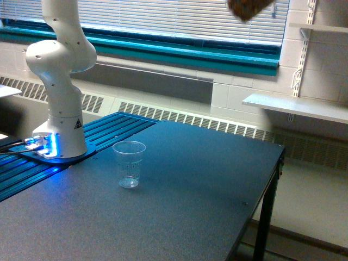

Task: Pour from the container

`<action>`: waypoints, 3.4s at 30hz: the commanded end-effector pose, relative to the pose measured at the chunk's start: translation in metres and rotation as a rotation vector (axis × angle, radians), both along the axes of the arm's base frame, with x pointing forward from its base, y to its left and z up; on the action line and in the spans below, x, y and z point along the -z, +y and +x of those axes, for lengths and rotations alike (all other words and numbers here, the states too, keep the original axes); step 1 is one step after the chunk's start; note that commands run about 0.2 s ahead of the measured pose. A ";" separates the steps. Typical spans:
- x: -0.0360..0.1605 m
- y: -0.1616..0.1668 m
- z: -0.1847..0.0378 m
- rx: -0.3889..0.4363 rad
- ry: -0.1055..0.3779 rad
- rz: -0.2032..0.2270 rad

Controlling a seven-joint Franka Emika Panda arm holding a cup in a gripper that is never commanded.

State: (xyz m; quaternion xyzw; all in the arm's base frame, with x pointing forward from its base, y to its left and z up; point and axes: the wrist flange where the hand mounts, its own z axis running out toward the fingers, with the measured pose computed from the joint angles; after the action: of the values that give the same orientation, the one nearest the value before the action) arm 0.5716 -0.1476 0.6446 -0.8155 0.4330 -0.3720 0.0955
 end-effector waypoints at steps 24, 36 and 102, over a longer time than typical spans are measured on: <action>0.024 0.050 -0.086 -0.004 -0.022 -0.046; 0.056 0.028 -0.140 0.047 -0.028 -0.029; 0.304 0.025 -0.268 0.030 0.416 0.141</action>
State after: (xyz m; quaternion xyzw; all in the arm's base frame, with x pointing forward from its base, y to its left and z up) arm 0.3103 -0.1306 0.3563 -0.8457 0.4958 -0.1895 0.0543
